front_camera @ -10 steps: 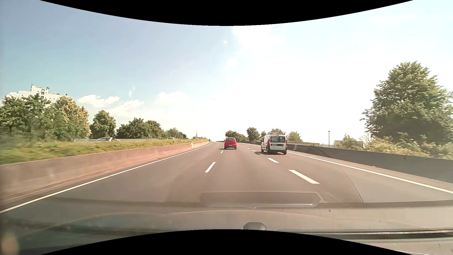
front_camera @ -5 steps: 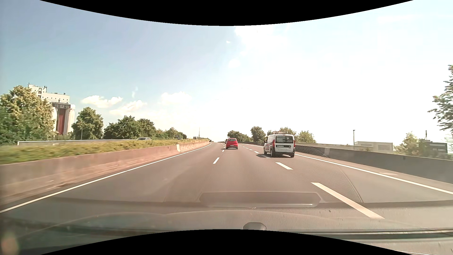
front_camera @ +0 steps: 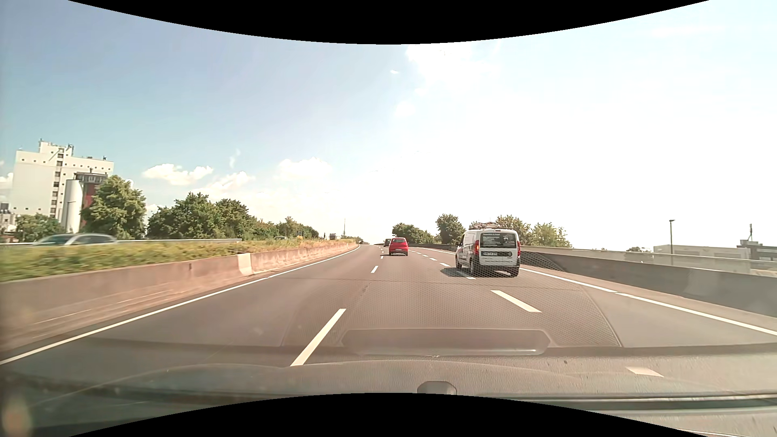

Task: Follow the waypoints while adhering to traffic rules and regulations

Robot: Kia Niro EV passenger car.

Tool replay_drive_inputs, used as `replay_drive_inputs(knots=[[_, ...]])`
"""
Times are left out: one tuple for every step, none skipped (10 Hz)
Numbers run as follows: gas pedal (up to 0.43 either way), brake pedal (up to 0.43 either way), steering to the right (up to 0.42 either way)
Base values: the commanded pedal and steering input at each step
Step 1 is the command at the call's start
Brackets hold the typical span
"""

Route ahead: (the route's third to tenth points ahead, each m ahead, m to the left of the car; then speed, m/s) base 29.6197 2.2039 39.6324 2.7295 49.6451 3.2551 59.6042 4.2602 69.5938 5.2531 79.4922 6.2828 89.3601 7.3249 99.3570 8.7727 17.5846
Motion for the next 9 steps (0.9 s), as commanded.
replay_drive_inputs(knots=[[0.0, 0.274, -0.005], [0.0, 0.28, -0.004], [0.0, 0.268, -0.004], [0.0, 0.262, -0.005], [0.0, 0.28, -0.005], [0.0, 0.305, -0.005], [0.0, 0.299, -0.005], [0.0, 0.293, -0.004], [0.0, 0.293, -0.004]])
